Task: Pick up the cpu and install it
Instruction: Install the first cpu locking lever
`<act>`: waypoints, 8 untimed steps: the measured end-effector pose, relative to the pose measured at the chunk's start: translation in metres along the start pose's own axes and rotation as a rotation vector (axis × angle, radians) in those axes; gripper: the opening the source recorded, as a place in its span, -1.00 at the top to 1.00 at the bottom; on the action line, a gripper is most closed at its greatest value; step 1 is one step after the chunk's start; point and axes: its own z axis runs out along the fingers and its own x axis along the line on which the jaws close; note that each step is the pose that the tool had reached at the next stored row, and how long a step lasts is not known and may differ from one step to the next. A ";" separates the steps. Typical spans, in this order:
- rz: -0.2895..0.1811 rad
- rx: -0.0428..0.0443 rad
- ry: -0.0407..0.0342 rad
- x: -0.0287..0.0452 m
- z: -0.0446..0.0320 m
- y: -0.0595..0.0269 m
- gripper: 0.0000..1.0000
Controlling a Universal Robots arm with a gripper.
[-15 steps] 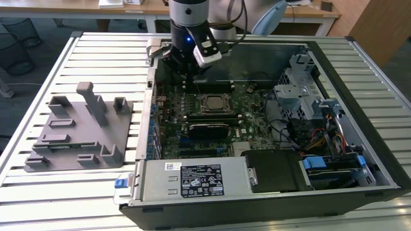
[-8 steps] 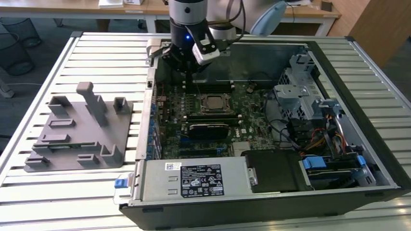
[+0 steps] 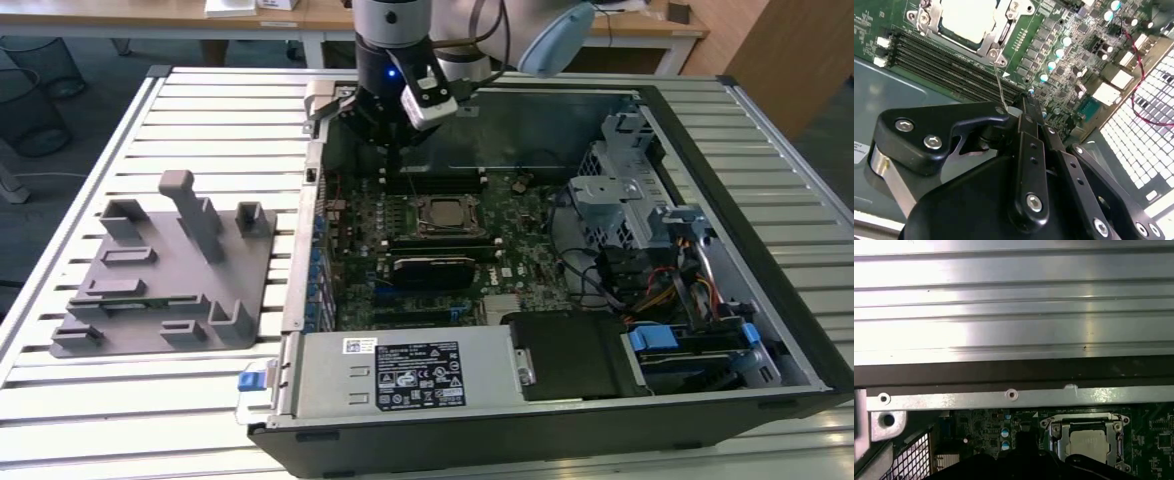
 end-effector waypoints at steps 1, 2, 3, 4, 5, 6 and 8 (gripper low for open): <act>0.000 0.0002 0.0000 -0.0002 0.0002 0.0001 0.79; 0.000 0.0008 0.0000 -0.0004 0.0003 0.0001 0.79; 0.000 0.0018 0.0000 -0.0012 0.0004 0.0004 0.79; 0.000 0.0024 0.0001 -0.0027 0.0004 0.0008 0.79; 0.000 0.0024 0.0000 -0.0051 0.0005 0.0010 0.79; 0.000 0.0024 -0.0001 -0.0079 0.0006 0.0013 0.79; 0.000 0.0024 0.0000 -0.0137 0.0008 0.0019 0.79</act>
